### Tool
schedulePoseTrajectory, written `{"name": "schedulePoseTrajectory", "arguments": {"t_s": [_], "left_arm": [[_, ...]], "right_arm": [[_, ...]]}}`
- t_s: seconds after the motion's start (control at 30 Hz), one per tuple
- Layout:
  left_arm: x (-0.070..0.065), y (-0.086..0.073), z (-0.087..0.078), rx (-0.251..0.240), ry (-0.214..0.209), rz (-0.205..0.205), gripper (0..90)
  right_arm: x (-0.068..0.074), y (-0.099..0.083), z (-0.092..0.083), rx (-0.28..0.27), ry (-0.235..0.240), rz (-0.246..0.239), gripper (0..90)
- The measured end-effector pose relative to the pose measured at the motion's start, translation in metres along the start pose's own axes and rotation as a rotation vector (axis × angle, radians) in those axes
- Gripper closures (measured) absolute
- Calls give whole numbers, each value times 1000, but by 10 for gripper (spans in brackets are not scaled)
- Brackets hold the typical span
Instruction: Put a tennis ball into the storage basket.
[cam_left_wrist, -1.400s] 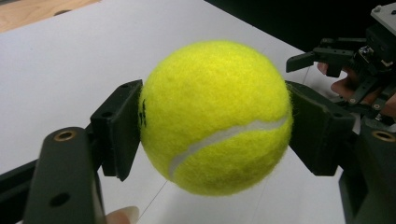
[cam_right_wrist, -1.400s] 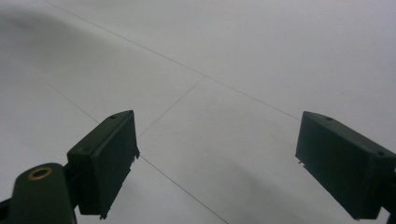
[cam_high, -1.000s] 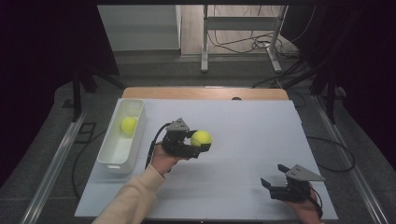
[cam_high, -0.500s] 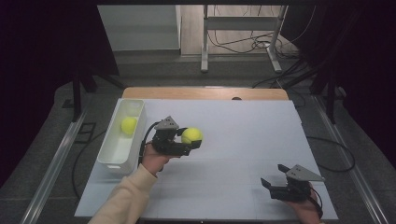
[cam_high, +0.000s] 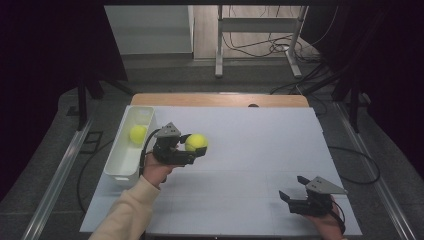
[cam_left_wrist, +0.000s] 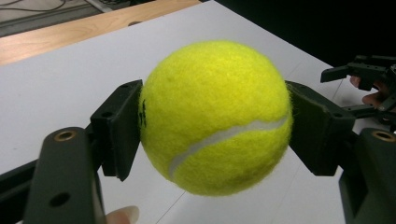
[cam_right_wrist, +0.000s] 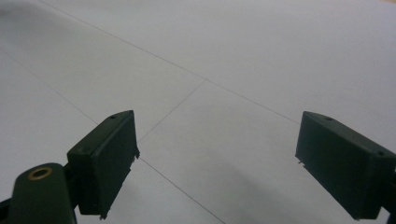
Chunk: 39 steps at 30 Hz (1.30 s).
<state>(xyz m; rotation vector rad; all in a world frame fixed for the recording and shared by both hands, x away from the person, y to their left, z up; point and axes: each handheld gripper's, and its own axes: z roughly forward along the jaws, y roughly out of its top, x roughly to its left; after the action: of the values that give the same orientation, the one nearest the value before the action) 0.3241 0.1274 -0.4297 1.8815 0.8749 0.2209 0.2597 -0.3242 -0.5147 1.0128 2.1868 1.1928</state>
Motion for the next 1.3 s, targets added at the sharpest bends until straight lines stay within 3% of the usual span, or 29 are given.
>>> {"name": "schedulePoseTrajectory", "arguments": {"t_s": [1.3], "left_arm": [[33,-13,-48,-42,107,-50,268]], "right_arm": [[0,0,1,7,-4,-3,134]]}}
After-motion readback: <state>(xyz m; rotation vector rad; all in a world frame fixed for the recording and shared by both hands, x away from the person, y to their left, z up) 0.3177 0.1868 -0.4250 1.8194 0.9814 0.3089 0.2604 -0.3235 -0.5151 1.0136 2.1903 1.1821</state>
